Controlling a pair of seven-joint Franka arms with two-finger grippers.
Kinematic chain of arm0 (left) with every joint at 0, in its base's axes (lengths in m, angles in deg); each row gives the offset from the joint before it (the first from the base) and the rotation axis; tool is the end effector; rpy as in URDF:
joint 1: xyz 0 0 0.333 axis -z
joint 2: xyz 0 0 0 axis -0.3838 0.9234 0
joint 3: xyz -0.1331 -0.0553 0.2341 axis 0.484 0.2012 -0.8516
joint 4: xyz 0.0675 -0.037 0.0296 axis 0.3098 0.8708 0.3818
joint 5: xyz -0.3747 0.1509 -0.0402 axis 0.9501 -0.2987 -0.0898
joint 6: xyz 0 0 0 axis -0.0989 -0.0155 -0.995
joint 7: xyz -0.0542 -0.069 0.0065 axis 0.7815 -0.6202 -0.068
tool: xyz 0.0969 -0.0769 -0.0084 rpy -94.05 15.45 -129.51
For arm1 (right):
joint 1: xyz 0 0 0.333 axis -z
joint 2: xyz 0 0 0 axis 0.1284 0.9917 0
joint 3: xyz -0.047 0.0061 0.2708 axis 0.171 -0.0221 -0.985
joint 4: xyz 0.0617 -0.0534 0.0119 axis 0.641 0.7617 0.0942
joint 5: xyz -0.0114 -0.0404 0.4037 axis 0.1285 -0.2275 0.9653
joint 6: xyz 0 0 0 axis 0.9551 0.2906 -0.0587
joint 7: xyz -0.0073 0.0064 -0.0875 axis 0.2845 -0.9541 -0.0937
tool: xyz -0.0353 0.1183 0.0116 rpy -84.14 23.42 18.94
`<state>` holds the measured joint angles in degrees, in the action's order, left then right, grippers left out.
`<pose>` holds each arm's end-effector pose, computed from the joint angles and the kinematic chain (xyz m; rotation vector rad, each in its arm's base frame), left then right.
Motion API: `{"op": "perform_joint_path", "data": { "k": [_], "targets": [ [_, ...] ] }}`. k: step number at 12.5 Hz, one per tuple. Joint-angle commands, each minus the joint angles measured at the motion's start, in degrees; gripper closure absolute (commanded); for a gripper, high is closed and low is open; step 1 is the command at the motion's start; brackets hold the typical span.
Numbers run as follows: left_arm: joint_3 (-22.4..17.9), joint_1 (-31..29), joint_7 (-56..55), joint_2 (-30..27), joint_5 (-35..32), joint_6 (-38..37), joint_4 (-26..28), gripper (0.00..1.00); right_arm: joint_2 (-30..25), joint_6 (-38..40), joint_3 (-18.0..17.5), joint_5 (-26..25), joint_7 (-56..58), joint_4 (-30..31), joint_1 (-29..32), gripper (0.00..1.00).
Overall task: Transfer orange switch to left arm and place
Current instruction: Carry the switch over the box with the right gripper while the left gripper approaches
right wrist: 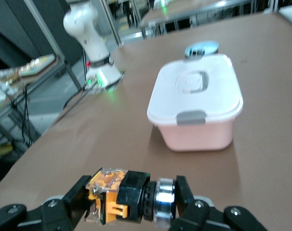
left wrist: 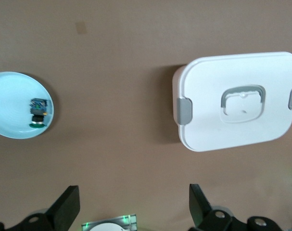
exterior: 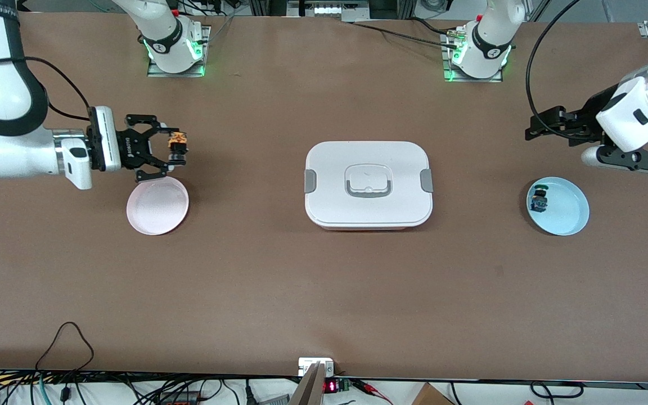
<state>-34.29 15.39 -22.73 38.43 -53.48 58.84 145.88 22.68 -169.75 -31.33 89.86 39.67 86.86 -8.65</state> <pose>0.5705 -0.0740 0.5368 2.9142 -0.0825 -0.3086 0.5579 0.0992 0.3353 -1.4657 -1.5199 -0.5479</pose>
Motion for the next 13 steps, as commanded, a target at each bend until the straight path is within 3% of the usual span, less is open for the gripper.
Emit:
{"op": "perform_joint_path", "data": {
  "k": [1,6,10,13],
  "targets": [
    [-0.2,-0.7,1.0,-0.9,8.0,-3.6,0.9,0.00,0.3,-0.7,-0.7,8.9,-0.3,1.6,-2.6,0.96],
    [-0.5,-2.1,1.1,0.3,18.6,-6.1,1.6,0.00,1.0,-9.2,-0.6,25.8,-4.6,3.2,-13.1,0.99],
    [-0.6,-3.2,1.1,0.2,27.5,-6.1,4.7,0.00,0.9,-24.5,-0.6,40.4,-6.1,2.2,-24.7,0.99],
    [-0.6,-3.3,1.1,0.2,34.8,-3.9,7.3,0.00,1.0,-38.7,-0.6,44.8,-12.0,-2.4,-33.5,0.99]
  ]
}}
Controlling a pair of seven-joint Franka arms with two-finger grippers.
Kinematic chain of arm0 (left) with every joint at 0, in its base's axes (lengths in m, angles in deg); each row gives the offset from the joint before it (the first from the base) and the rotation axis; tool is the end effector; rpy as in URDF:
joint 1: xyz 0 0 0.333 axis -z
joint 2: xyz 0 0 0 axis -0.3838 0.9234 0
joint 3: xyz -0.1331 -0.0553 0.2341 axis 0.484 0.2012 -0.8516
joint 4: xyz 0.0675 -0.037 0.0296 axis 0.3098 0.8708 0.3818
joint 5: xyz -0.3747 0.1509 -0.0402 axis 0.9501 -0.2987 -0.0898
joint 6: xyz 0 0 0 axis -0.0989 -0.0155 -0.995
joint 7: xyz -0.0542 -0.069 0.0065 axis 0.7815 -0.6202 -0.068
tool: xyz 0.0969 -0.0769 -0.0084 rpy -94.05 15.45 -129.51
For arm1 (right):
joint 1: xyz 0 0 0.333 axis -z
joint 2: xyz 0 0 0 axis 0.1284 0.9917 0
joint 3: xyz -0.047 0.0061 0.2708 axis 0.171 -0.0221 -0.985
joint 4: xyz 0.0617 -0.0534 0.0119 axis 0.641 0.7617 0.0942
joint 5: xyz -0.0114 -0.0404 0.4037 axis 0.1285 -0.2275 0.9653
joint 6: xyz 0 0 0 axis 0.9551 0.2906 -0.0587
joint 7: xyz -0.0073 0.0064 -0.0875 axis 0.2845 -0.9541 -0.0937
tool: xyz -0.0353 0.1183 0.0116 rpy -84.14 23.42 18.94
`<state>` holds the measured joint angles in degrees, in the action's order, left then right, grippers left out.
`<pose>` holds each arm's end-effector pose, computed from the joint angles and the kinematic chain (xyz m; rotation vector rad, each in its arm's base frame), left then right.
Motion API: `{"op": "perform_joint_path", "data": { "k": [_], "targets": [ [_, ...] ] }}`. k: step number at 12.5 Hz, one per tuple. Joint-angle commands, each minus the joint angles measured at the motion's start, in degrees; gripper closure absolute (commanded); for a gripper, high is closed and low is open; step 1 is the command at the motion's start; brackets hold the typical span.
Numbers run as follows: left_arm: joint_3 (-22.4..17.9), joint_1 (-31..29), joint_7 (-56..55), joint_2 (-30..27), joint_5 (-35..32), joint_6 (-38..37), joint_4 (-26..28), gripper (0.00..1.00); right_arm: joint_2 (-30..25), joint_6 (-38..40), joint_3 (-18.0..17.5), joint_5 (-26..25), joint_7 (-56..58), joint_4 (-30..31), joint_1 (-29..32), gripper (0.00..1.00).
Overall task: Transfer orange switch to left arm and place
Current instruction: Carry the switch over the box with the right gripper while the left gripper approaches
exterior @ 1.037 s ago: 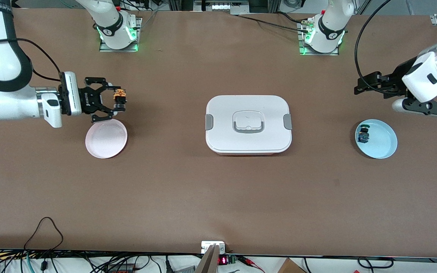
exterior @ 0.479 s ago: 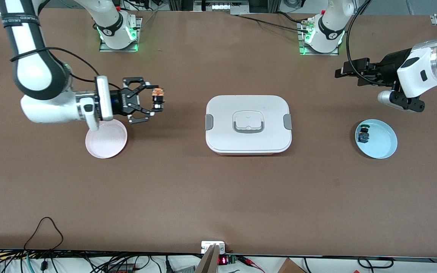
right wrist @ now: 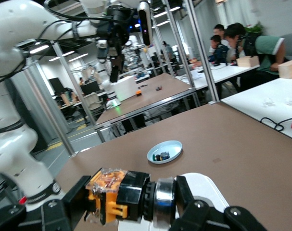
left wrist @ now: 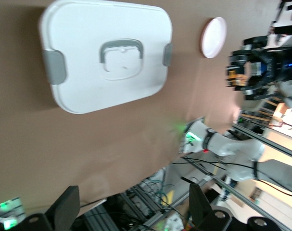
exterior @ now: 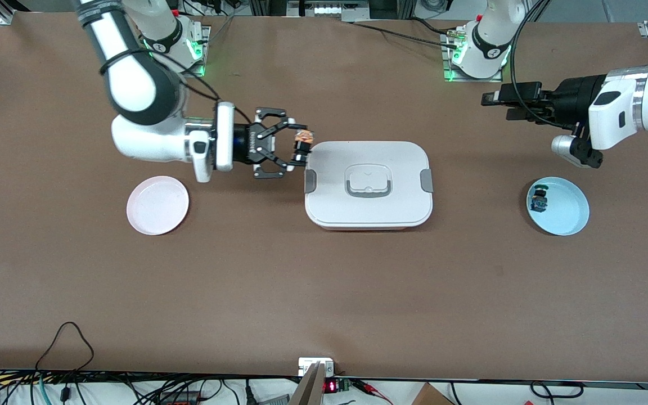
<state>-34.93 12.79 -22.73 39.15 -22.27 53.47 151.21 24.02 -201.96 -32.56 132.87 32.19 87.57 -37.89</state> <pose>0.5564 -0.1108 0.5200 2.3353 -0.0538 -0.5096 0.5271 0.3727 0.3536 -1.5316 -1.0247 -0.8672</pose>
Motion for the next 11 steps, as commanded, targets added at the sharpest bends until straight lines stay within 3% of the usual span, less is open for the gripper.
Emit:
{"op": "perform_joint_path", "data": {
  "k": [1,3,7,11],
  "targets": [
    [0.0,-0.6,1.1,-0.5,5.6,2.9,3.6,0.00,-0.3,-10.8,0.6,1.9,-7.2,-5.2,-6.7,0.99],
    [0.0,-0.7,3.3,-0.5,12.1,5.6,8.6,0.00,1.1,-15.6,0.6,1.9,-9.8,-7.9,-9.6,0.99],
    [0.0,-0.7,5.4,1.3,21.0,6.7,13.2,0.00,2.9,-22.9,0.6,1.9,-12.6,-11.3,-14.0,0.99],
    [0.0,-0.5,9.8,4.3,32.6,8.9,18.3,0.00,3.8,-24.2,0.6,1.6,-12.6,-11.6,-14.9,0.99]
  ]
}}
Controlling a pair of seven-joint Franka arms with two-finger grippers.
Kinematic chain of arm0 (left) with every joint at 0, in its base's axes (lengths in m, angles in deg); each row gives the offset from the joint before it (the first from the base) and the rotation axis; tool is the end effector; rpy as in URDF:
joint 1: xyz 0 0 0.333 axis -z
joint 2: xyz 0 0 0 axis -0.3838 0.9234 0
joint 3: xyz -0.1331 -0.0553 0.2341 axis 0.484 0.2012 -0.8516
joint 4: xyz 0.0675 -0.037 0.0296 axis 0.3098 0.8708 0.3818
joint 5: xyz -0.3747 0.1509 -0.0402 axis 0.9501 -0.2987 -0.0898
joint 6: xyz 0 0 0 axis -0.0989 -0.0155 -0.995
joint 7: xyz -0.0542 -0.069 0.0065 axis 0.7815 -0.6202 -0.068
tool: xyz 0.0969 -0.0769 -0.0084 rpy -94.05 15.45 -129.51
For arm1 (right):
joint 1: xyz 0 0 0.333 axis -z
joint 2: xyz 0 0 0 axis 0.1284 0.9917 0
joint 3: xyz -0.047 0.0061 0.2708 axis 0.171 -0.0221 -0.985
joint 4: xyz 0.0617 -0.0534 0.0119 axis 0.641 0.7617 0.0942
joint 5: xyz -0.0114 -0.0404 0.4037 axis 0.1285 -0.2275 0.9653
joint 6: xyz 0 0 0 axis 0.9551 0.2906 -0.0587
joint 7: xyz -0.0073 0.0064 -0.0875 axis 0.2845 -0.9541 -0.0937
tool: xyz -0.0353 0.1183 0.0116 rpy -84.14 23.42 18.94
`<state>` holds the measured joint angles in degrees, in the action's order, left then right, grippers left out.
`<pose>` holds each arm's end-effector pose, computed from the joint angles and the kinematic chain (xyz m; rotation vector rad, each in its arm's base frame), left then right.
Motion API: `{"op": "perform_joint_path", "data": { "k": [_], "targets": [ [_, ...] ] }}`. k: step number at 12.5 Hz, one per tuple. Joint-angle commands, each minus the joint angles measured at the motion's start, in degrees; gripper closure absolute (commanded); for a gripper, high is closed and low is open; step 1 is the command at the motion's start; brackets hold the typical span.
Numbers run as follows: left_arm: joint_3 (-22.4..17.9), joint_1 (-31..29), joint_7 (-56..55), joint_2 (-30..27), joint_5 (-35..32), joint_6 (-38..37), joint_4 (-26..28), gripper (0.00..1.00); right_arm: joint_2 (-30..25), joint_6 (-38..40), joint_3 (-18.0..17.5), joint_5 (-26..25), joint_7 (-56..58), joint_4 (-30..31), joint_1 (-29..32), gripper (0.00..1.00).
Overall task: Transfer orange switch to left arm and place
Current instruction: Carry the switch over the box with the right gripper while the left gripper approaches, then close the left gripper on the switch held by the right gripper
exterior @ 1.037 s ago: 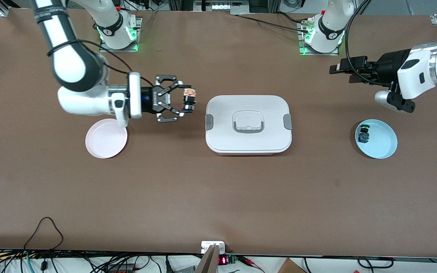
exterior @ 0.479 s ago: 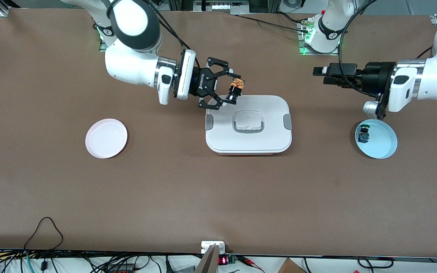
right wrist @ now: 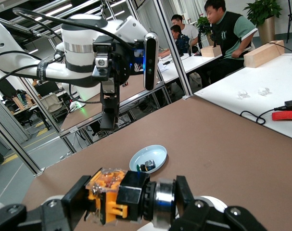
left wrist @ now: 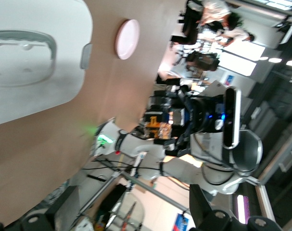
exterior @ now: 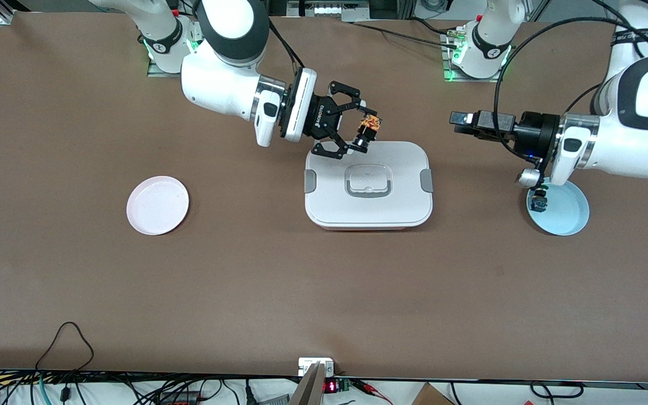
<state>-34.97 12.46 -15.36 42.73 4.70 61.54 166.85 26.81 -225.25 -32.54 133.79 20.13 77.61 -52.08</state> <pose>0.5657 -0.1372 0.4175 1.8153 0.1133 -0.5250 0.4919 0.4779 0.3962 -1.7243 -0.9377 -0.8995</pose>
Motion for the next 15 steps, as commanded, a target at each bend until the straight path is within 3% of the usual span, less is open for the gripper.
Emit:
{"op": "perform_joint_path", "data": {
  "k": [1,5,9,15],
  "targets": [
    [0.1,0.3,2.5,1.1,7.9,1.9,4.2,0.00,1.0,-0.9,0.6,0.7,-0.4,-1.6,-0.8,0.99],
    [0.1,1.1,2.6,3.1,11.0,2.6,7.6,0.00,0.7,-1.3,0.6,-0.1,2.3,-2.0,-1.3,0.99],
    [0.1,5.3,2.6,3.7,18.7,4.5,10.5,0.00,1.0,-0.9,0.7,-0.3,7.2,-2.1,-0.1,0.99],
    [0.2,9.8,2.6,5.2,28.5,7.8,11.2,0.00,5.0,13.9,1.1,-0.2,7.1,-4.7,5.9,0.99]
  ]
}}
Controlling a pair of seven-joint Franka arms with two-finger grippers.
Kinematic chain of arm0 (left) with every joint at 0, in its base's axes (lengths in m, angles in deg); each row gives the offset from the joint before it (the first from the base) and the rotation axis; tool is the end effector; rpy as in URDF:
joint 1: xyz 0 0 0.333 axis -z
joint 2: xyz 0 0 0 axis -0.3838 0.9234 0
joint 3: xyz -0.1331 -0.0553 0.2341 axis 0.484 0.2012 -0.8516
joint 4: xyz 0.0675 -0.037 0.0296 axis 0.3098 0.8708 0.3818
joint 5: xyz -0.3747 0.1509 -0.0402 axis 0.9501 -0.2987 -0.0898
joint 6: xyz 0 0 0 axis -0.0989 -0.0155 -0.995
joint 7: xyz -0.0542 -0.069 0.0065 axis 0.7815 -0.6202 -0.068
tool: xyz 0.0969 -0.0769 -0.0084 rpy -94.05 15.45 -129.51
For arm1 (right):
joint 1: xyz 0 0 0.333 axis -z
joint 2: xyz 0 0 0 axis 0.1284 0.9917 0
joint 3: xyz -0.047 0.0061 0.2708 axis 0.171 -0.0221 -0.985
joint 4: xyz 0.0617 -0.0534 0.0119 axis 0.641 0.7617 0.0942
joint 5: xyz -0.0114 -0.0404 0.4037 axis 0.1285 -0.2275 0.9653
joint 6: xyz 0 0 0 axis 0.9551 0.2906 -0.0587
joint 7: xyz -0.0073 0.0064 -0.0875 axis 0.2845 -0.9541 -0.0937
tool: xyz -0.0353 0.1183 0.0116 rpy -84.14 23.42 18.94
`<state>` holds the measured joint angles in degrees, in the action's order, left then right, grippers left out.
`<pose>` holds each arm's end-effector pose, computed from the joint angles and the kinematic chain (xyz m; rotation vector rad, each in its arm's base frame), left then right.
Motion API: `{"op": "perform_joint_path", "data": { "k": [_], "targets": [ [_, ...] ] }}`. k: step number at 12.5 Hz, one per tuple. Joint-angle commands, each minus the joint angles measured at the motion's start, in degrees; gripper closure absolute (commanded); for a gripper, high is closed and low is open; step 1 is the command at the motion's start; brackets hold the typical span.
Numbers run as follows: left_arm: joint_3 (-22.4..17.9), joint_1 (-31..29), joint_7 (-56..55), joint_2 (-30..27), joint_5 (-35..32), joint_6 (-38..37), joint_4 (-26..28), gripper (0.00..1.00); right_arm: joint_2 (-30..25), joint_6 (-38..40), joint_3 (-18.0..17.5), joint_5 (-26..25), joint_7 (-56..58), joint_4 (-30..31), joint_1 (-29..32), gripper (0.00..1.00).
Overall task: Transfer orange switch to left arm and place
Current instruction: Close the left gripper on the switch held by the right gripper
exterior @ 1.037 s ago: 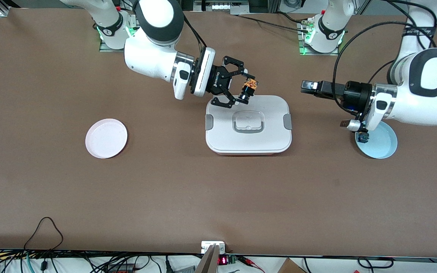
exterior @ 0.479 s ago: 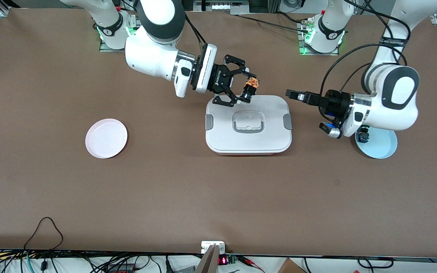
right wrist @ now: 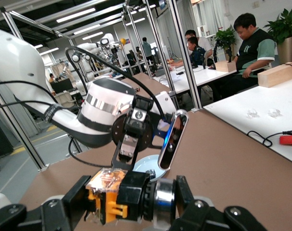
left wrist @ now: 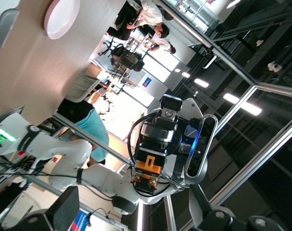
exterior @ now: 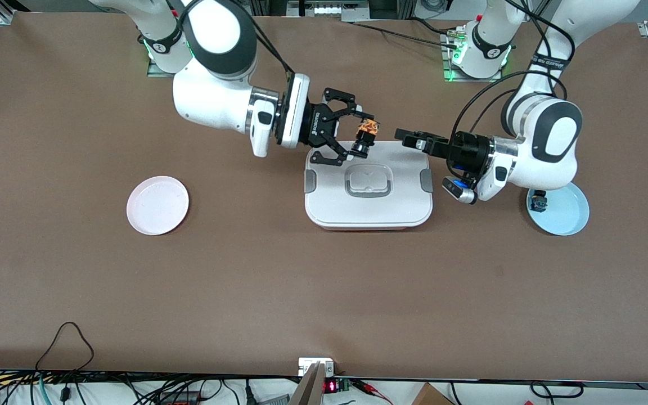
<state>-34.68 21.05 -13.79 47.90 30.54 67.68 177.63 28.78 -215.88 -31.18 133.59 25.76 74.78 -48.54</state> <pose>0.5455 -0.2249 0.3292 1.4094 0.3630 -0.6270 0.5227 0.4610 0.4029 -1.5927 -1.0227 -0.9405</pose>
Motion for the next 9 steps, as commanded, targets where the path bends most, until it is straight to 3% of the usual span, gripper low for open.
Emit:
{"op": "perform_joint_path", "data": {
  "k": [1,9],
  "targets": [
    [0.1,1.8,1.1,0.1,4.9,2.1,0.4,0.00,3.7,8.2,-0.2,0.3,3.9,-1.8,3.4,0.99],
    [0.4,5.3,11.5,0.7,9.2,6.5,-0.4,0.00,4.8,8.4,-0.3,3.8,7.5,-2.6,2.8,0.99]
  ]
}}
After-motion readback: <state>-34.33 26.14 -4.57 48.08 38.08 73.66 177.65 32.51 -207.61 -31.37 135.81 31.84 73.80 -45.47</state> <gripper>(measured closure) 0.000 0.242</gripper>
